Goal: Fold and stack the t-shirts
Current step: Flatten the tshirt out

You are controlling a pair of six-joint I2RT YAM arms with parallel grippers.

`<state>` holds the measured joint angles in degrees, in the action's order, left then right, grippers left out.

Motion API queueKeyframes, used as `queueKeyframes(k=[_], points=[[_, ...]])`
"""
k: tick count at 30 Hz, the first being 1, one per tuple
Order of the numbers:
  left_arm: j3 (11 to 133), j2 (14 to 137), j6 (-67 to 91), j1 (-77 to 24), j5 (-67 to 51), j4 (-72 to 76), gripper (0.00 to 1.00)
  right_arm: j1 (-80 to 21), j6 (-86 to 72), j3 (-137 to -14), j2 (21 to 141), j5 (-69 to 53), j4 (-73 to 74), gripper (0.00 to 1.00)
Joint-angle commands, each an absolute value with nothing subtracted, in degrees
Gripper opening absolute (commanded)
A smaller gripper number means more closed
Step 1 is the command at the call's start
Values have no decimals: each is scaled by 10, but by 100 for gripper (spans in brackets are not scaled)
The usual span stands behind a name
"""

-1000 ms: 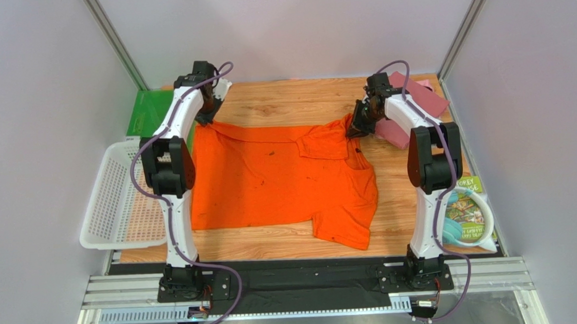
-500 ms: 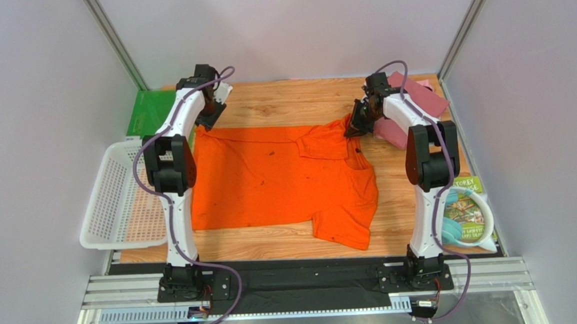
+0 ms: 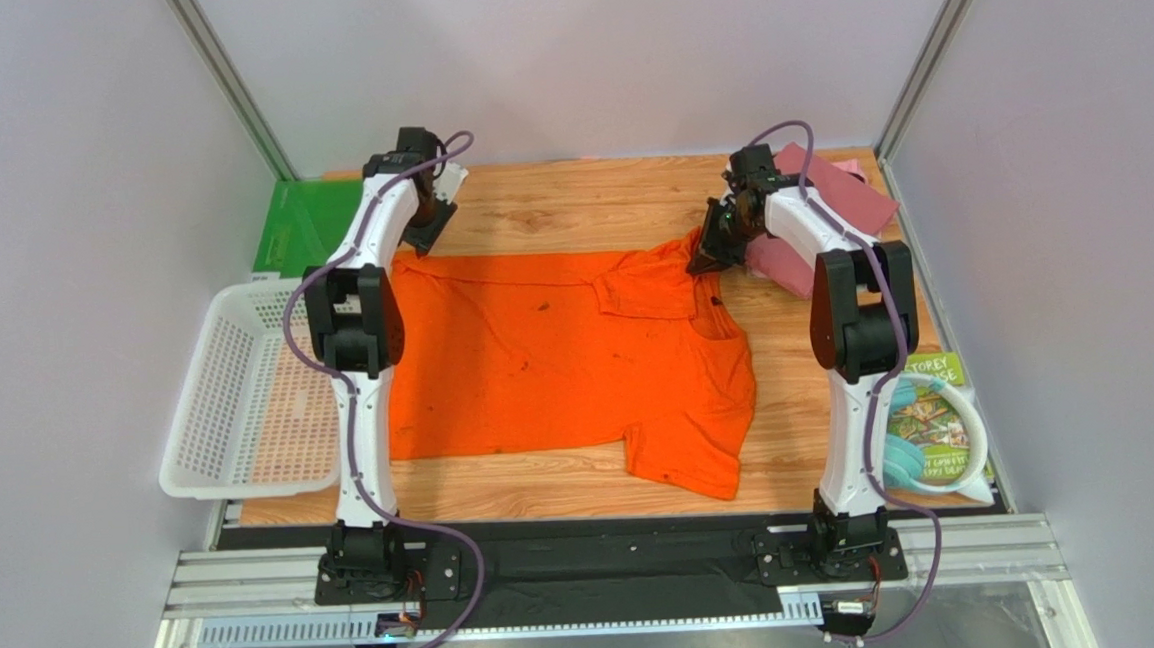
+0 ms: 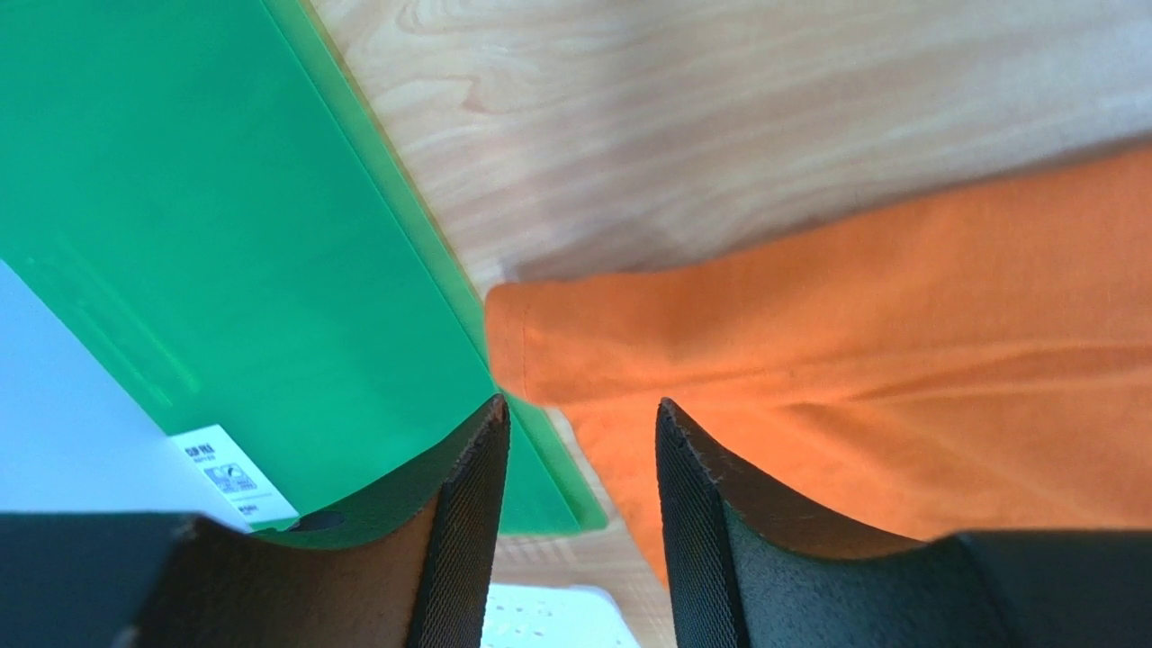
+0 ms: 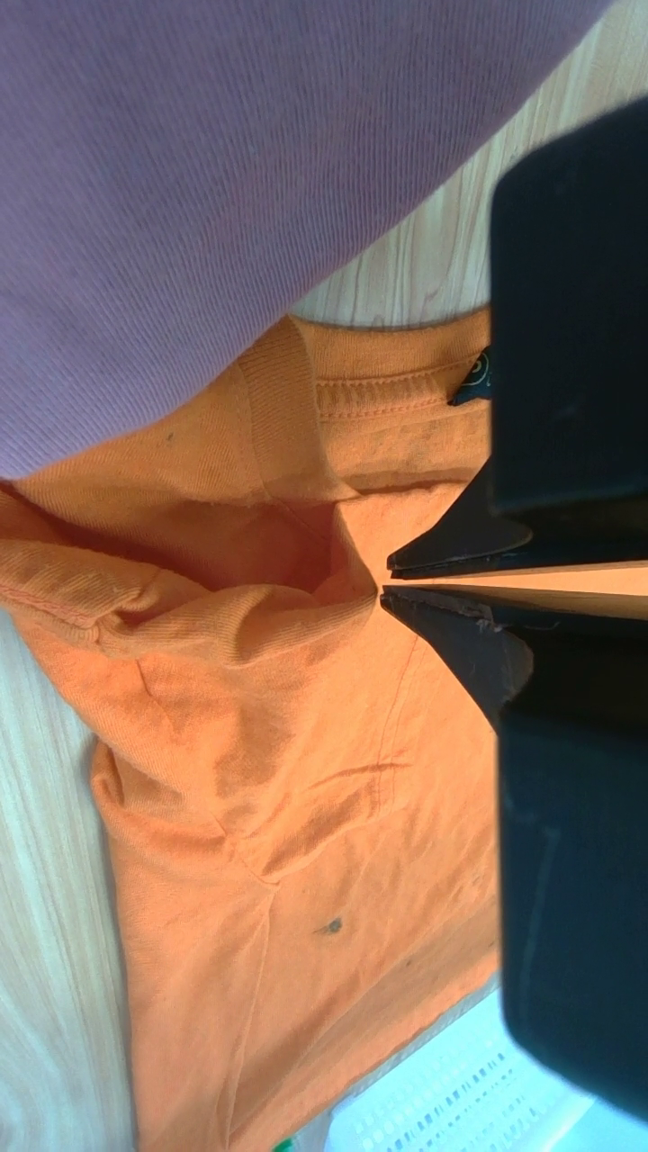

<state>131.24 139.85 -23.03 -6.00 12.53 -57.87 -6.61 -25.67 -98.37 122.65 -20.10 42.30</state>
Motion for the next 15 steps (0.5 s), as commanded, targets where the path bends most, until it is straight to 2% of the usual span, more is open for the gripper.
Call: queueKeyframes(k=[1,8,15], points=[[1364,1416,-208,-48,123,-603,49,-70,-258,-1000,1228,-210,401,10],[1362,1418,-185,-28,93,-629,40,-69,-258,-994,1229,-208,398,9],[1310,1395,-197,-20,86,-618,40,-70,-259,-991,1227,-206,396,9]])
